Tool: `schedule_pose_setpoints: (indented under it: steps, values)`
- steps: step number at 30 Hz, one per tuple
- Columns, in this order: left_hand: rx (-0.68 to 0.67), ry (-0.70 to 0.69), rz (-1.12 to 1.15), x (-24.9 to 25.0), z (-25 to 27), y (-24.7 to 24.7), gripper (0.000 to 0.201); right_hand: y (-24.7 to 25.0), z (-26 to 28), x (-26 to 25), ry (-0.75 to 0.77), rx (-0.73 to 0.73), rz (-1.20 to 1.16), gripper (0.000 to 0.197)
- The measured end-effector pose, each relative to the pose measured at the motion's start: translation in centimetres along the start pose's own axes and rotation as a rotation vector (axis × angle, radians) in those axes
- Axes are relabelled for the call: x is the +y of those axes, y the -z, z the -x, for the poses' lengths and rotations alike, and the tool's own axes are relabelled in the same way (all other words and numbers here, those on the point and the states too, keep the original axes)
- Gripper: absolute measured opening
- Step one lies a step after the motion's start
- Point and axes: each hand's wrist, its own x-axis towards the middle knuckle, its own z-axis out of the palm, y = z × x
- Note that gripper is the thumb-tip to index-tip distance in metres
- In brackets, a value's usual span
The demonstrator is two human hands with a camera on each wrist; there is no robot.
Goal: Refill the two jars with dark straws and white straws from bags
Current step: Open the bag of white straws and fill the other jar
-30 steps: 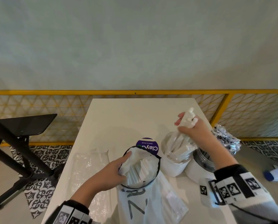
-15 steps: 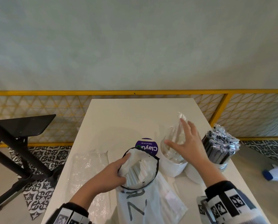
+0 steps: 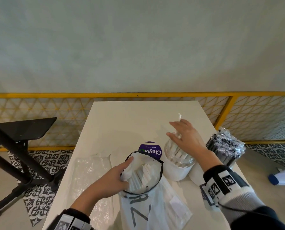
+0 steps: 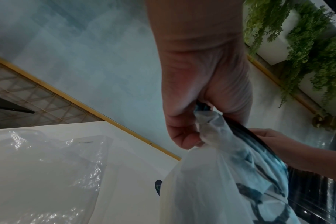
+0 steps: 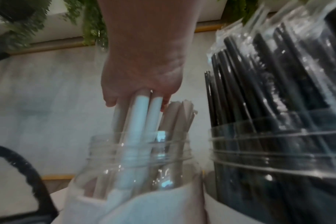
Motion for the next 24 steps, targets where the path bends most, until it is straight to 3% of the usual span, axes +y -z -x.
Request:
schedule_pose_setpoints:
  steps: [3, 6, 9, 12, 14, 18, 21, 24]
  values:
    - [0.005, 0.006, 0.013, -0.3, -0.1, 0.0, 0.083, -0.5, 1.2, 0.2, 0.040, 0.148, 0.078, 0.076]
    - [0.000, 0.035, 0.011, -0.7, -0.1, 0.1, 0.084, 0.4, 1.0, -0.2, -0.051, 0.247, 0.017, 0.090]
    - [-0.005, 0.047, 0.022, -0.8, -0.1, 0.1, 0.086, 1.2, -0.3, -0.5, -0.162, 0.091, 0.002, 0.092]
    - [-0.013, 0.028, 0.017, -0.4, -0.1, 0.1, 0.086, 1.2, -0.4, -0.5, -0.256, -0.222, -0.012, 0.083]
    - [-0.009, 0.021, 0.016, -0.3, -0.2, 0.1, 0.085, 0.9, 0.6, -0.4, -0.253, -0.269, -0.026, 0.085]
    - [0.004, 0.022, 0.016, -0.5, -0.4, 0.1, 0.084, 0.4, 3.1, -0.8, -0.301, 0.085, -0.069, 0.086]
    - [0.005, 0.033, 0.013, -0.4, -0.5, 0.1, 0.083, -0.9, 4.0, -1.5, -0.424, 0.152, -0.164, 0.104]
    - [0.007, 0.029, -0.003, -0.1, -0.6, 0.2, 0.082, -2.0, 4.4, -2.0, -0.436, 0.346, -0.359, 0.109]
